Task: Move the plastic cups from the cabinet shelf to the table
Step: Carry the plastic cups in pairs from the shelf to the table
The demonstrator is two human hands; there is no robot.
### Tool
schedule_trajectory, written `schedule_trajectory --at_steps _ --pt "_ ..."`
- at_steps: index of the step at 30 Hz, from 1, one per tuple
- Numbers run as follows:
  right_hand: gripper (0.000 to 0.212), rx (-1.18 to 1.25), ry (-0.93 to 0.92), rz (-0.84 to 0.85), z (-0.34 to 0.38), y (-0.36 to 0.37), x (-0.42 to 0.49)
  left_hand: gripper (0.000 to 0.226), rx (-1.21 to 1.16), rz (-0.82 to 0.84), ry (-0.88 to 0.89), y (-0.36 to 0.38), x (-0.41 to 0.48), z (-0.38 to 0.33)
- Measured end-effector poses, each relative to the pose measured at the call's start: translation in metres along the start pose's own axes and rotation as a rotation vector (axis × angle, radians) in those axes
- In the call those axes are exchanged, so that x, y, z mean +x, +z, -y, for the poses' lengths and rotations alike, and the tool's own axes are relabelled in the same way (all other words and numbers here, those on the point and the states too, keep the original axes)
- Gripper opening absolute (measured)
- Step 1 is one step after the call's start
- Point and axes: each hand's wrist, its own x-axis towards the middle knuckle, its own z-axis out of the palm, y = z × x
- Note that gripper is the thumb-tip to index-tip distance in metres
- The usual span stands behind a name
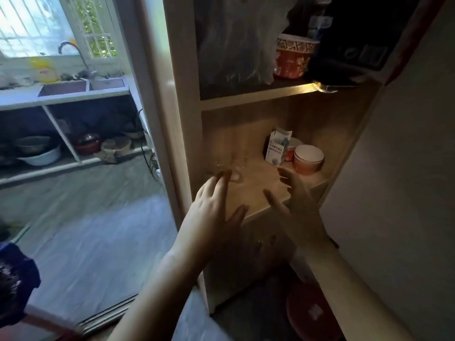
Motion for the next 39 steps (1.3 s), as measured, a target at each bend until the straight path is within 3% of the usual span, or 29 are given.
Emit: schedule_trajectory --at_steps 3,7,11,14,22,30,39 --pt "0.055 0.016 -0.061 0.103 -0.027 0.009 0.033 0.072 -0.026 -0.007 -0.077 0.031 0.012 0.002" --pt "0.059 -0.049 -0.098 0.245 -0.064 0.018 0.081 0.069 -0.128 -0.135 -0.249 0.065 0.029 -0.002" --pt "0.061 -0.070 -0.105 0.347 -0.100 0.032 0.119 0.068 0.003 -0.191 -0.322 0.099 0.047 0.006" --pt "0.060 -0.085 -0.124 0.398 -0.119 0.050 0.137 0.066 0.127 -0.198 -0.415 0.121 0.059 0.017" --pt "0.056 -0.157 -0.134 0.512 -0.147 0.096 0.174 0.062 0.004 -0.179 -0.563 0.172 0.098 0.060" --pt "0.064 -0.146 -0.010 0.513 -0.172 0.130 0.191 0.066 -0.079 -0.167 -0.638 0.201 0.129 0.095" --pt "0.068 -0.066 -0.044 0.435 -0.186 0.160 0.192 0.069 -0.182 -0.126 -0.696 0.227 0.156 0.120"
